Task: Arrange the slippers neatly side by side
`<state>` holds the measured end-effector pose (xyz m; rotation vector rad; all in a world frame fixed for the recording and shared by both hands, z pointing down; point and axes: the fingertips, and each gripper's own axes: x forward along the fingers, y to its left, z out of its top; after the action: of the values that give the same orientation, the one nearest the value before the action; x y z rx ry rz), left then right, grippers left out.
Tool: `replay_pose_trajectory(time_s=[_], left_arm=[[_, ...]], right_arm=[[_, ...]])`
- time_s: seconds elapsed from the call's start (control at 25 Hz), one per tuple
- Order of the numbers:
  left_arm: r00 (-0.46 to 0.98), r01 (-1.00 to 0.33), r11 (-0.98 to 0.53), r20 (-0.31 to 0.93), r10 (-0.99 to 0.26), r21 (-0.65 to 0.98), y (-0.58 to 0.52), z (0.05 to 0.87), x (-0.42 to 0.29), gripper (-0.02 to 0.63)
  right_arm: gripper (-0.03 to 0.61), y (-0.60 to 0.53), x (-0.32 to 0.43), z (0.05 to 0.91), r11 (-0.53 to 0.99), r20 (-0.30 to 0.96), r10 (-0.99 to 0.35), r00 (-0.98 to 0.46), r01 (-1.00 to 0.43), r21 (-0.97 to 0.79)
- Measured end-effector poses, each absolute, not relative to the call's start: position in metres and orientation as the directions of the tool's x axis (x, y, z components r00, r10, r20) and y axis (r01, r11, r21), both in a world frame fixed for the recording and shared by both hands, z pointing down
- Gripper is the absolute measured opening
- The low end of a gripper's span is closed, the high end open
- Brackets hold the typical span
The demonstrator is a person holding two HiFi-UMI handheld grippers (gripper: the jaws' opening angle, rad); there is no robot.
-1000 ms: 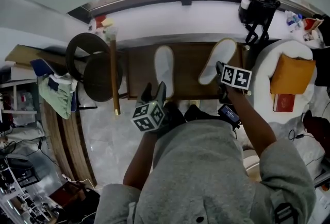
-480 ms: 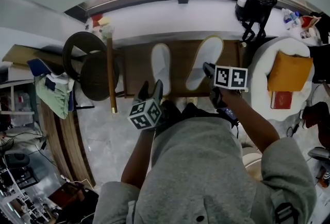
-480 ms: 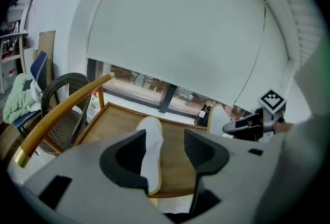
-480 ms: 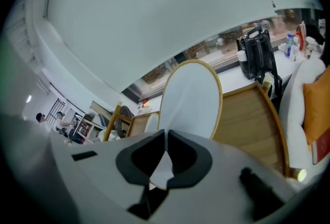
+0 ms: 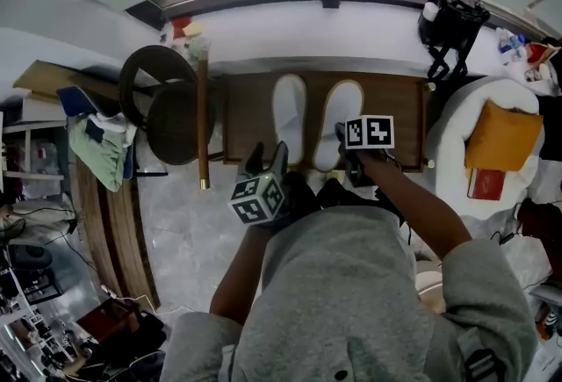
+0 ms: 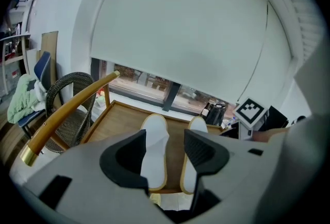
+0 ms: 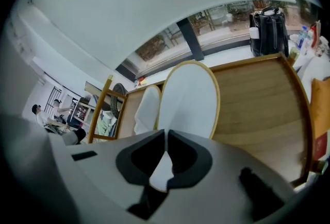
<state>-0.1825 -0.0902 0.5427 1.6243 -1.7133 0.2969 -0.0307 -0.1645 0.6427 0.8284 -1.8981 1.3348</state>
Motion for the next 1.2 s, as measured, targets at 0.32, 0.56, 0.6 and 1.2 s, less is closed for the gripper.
replay_pose_trajectory(time_s=[0.32,0.56,0.6,1.2], left_arm=[[0.028,-0.929,0.227,0.665,-0.746,0.294,-0.073,0.544,-0.209,0.238],[0.001,-0.924,0.256,0.672,-0.741,0.284,-0.066,0.544,-0.218,0.238],[0.0,-0.924,0.258,0.673,-0.74,0.283,-0.065,0.545,-0.218,0.238],[-0.001,-0.923,0.259,0.673,-0.739,0.283,-0.068,0.545,-0.217,0.238]], right_arm=[[0.034,-0.164,-0.058,0.683,0.376,0.867,-0.05,-0.496,-0.814,-0.443],[0.034,-0.175,-0.066,0.694,0.461,0.888,-0.051,-0.458,-0.799,-0.386],[0.034,-0.177,-0.067,0.695,0.473,0.891,-0.05,-0.452,-0.796,-0.377],[0.034,-0.171,-0.078,0.695,0.678,0.91,-0.025,-0.413,-0.676,-0.288]])
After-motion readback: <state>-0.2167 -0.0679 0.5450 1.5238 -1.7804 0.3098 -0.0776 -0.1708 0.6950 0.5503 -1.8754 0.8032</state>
